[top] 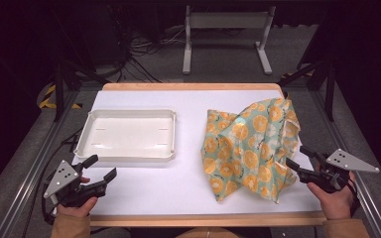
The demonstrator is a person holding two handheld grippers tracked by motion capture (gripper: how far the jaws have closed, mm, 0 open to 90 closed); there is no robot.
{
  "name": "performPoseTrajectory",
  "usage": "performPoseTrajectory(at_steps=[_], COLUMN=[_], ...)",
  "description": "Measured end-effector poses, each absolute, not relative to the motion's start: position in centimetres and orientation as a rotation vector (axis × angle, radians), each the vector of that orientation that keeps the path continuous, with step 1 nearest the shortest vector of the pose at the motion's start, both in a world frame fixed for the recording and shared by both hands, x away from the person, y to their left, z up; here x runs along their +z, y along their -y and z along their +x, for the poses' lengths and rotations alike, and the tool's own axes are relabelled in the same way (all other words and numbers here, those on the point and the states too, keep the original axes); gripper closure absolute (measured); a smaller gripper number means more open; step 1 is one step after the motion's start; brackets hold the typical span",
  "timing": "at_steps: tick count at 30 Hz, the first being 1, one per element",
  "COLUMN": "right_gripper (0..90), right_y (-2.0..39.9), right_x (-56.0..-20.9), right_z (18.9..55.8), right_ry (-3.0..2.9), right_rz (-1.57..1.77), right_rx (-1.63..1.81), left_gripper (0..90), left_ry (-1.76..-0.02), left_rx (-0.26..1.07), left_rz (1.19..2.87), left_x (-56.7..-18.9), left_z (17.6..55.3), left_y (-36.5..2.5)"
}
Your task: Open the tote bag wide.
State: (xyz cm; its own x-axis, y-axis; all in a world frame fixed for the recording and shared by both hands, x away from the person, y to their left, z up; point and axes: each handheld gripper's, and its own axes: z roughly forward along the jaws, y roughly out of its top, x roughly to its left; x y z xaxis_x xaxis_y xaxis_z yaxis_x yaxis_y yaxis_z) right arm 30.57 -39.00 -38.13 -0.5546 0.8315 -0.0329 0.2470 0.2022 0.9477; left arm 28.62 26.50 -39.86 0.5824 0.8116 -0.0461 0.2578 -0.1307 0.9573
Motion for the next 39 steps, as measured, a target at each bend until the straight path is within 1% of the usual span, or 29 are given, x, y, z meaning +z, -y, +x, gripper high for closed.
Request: performPoseTrajectory(at_steps=[39], right_gripper=[27.1], right_y=[39.01], right_x=[-38.53], right_z=[30.75], right_ry=[-1.941], right_rz=[1.023], right_rx=[1.341], left_gripper=[22.2], left_ry=[-0.901], left_rx=[0.612], left_rz=[1.682], left_x=[-39.97], left_z=[28.75], left_y=[-26.48])
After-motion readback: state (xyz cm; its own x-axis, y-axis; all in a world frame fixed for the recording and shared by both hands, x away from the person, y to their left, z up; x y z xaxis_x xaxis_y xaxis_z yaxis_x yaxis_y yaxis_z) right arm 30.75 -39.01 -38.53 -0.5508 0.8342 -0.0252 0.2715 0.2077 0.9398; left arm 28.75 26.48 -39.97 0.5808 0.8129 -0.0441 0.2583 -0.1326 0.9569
